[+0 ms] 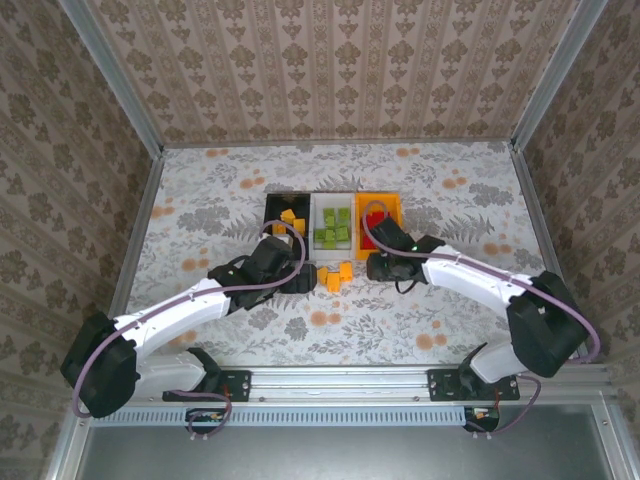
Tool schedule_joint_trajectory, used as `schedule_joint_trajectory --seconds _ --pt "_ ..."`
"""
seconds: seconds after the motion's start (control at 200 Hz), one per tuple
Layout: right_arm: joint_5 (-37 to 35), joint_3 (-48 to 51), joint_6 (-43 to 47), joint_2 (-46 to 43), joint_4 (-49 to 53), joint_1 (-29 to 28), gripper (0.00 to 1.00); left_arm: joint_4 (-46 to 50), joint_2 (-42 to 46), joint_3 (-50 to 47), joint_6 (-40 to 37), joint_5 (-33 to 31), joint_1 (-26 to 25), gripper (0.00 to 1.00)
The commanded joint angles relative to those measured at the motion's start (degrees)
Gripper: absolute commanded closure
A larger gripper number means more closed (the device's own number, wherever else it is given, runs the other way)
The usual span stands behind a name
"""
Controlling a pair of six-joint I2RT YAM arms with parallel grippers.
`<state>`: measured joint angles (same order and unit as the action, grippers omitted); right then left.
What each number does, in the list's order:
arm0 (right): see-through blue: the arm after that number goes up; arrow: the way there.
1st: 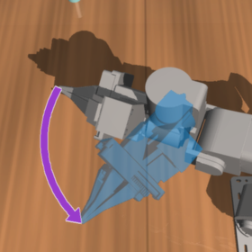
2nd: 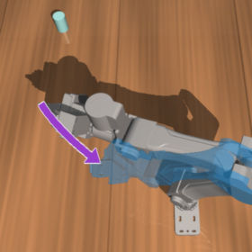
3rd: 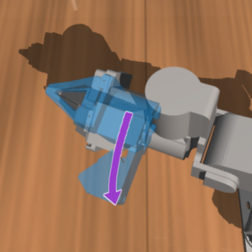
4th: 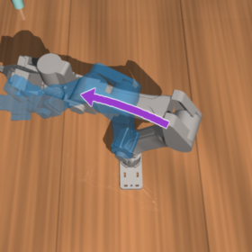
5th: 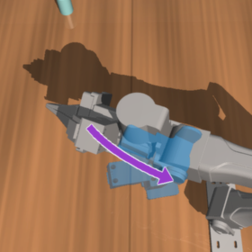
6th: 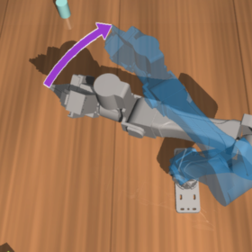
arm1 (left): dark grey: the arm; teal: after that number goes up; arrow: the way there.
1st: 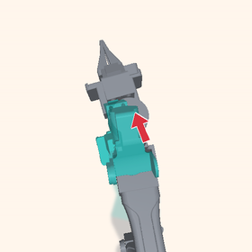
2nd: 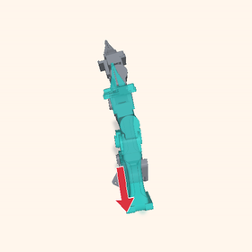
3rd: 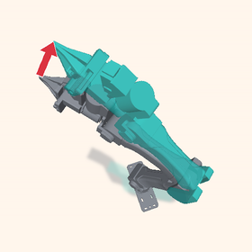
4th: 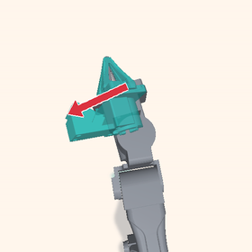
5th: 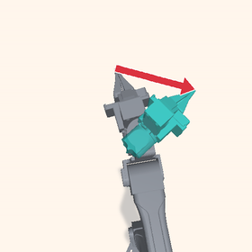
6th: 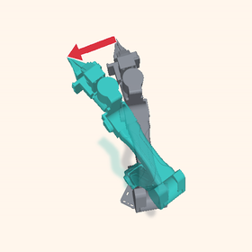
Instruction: Sort the legos into containers by color
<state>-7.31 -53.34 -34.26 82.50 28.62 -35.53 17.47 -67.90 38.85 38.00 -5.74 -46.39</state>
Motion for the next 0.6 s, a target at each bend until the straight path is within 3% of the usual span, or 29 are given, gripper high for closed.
schedule_joint_trajectory --seconds 0.0,0.43,0.505,0.595 --pt "-2.18 -7.41 2.15 -0.49 1.19 2.55 0.65 -0.60 0.05 -0.40 0.74 0.55 0.45 0.00" --pt "-7.42 -33.18 5.69 22.99 3.90 7.42 0.63 -0.33 -0.97 0.16 0.24 1.43 0.16 0.00" --pt "-7.76 -35.94 5.53 25.65 5.61 7.91 0.59 -0.65 -1.87 0.48 -0.24 1.77 0.05 0.00" --pt "-7.82 -37.96 5.43 27.33 6.84 8.02 0.48 -0.45 -3.38 1.44 -1.08 2.05 -0.10 0.00"
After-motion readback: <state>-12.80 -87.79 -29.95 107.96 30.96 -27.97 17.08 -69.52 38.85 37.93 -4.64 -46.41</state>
